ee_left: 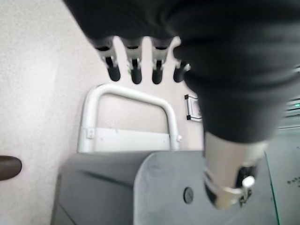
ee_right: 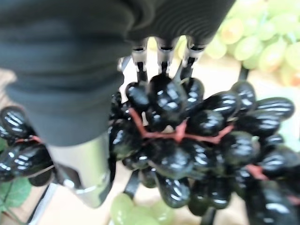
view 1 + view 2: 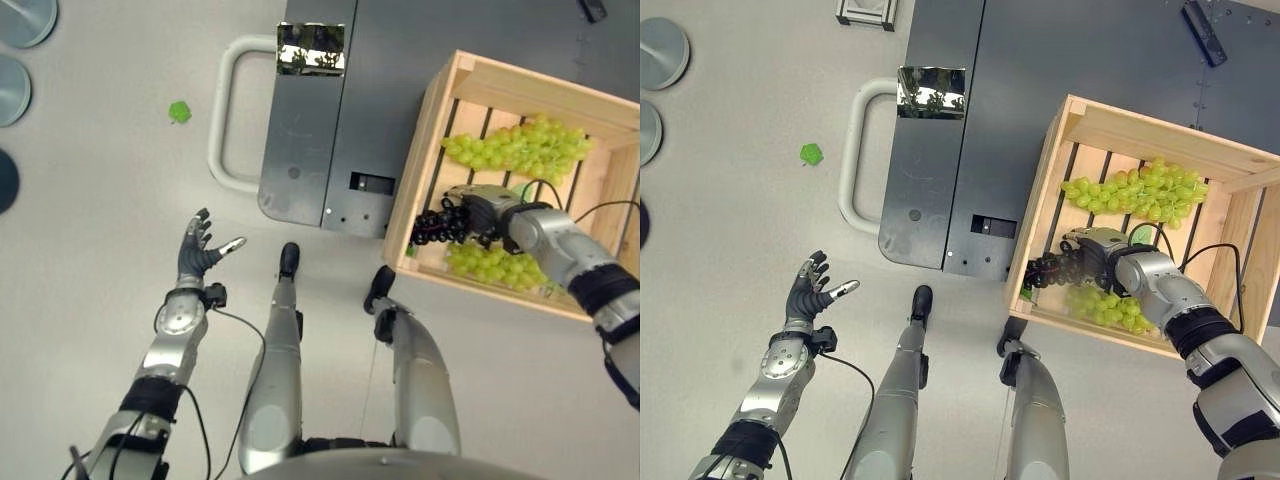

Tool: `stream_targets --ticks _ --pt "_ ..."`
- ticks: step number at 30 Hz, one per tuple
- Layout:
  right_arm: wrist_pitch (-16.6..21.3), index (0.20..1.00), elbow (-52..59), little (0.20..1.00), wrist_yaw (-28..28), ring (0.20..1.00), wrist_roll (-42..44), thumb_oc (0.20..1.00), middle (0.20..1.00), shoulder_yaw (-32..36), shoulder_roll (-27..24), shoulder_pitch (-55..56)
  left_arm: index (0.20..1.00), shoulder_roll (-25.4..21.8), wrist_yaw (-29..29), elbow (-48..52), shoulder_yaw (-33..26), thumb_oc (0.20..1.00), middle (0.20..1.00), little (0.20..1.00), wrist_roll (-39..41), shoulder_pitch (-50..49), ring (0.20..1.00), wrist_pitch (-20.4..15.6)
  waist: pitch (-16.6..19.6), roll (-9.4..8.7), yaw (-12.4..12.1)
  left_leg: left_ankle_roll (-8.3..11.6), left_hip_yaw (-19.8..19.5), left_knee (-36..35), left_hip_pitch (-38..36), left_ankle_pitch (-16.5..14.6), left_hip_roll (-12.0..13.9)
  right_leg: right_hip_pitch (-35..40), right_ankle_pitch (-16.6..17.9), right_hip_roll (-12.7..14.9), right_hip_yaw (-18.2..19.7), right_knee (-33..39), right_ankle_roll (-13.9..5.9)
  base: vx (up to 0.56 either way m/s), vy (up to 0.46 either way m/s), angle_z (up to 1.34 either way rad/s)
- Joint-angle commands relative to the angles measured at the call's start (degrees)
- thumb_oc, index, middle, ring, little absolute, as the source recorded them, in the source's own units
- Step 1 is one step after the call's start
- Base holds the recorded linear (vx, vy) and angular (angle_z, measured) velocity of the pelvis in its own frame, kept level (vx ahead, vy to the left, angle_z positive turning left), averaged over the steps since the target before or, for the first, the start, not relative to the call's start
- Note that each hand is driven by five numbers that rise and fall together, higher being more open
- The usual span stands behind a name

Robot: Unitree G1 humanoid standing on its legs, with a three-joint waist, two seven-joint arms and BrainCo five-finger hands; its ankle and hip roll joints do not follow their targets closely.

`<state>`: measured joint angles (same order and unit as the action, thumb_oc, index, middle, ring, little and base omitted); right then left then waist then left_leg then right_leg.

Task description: Pick up the fruits from the basket on one side to the basket on the other side

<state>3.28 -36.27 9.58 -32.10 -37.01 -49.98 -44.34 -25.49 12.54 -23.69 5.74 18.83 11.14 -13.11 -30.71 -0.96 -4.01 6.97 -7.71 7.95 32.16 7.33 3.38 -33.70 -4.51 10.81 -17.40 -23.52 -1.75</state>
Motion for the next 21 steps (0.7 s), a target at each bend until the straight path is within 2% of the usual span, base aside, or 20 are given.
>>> stream_targets --ticks 1,10,11,13,14,21 --pt "-0.9 1.000 -1.6 1.000 -0.9 1.000 -1.3 1.000 1.000 -3.8 -1.2 -2.6 1.000 -1.1 1.0 2.1 -0.9 1.000 1.000 1.000 -0.3 -1.0 1.000 -1.7 0.9 -0.53 0.4 -2.35 1.1 8.0 1.6 -6.4 -1.5 0.1 -1.0 0.5 2.3 1.5 -4.97 0.00 0.000 0.00" --pt "-0.8 1.000 -1.3 1.000 -0.2 1.000 -2.0 1.000 1.000 -4.6 -1.7 -3.5 1.000 -1.3 1.1 2.8 -1.3 1.000 1.000 1.000 -0.5 -1.9 1.000 -1.6 0.9 -0.61 0.8 -2.67 2.1 13.5 5.0 -8.9 -1.9 -2.9 -1.6 0.8 3.8 -1.4 -5.04 0.00 0.024 -0.06" --pt "-0.7 0.608 -1.2 0.608 0.1 0.608 -2.1 0.608 0.608 -4.8 -2.1 -3.6 1.000 -1.3 1.1 2.9 -1.4 1.000 1.000 1.000 -0.4 -2.0 1.000 -1.6 0.9 -0.60 0.8 -2.67 2.3 14.4 5.6 -9.3 -1.9 -3.4 -1.8 0.9 4.0 -2.2 -5.07 0.00 0.018 -0.05" --pt "-0.6 0.266 -0.7 0.266 0.6 0.266 -2.2 0.266 0.266 -4.9 -3.0 -3.9 1.000 -1.6 1.1 2.9 -1.7 1.000 1.000 1.000 -0.4 -2.3 1.000 -1.6 0.9 -0.72 0.9 -2.70 2.3 16.4 6.6 -10.2 -2.1 -4.2 -2.4 1.0 4.3 -3.7 -4.99 0.00 0.010 -0.02" --pt "-0.6 0.200 -0.7 0.200 0.6 0.200 -2.2 0.200 0.200 -4.9 -3.1 -3.9 1.000 -1.5 1.1 2.9 -1.7 1.000 1.000 1.000 -0.4 -2.3 1.000 -1.6 0.9 -0.72 0.9 -2.70 2.4 16.6 6.7 -10.3 -2.1 -4.3 -2.5 1.1 4.3 -3.8 -4.99 -0.01 0.019 -0.04" --pt "0.0 0.200 1.4 0.200 2.1 0.200 -2.2 0.200 0.200 -5.0 -6.8 -4.3 1.000 -2.0 0.8 3.6 -2.5 1.000 1.000 1.000 -0.9 -3.7 1.000 -1.4 0.9 -0.82 0.9 -3.04 2.8 22.0 9.9 -12.8 -2.0 -7.0 -4.2 2.0 4.8 -8.7 -4.90 0.00 0.005 0.00"
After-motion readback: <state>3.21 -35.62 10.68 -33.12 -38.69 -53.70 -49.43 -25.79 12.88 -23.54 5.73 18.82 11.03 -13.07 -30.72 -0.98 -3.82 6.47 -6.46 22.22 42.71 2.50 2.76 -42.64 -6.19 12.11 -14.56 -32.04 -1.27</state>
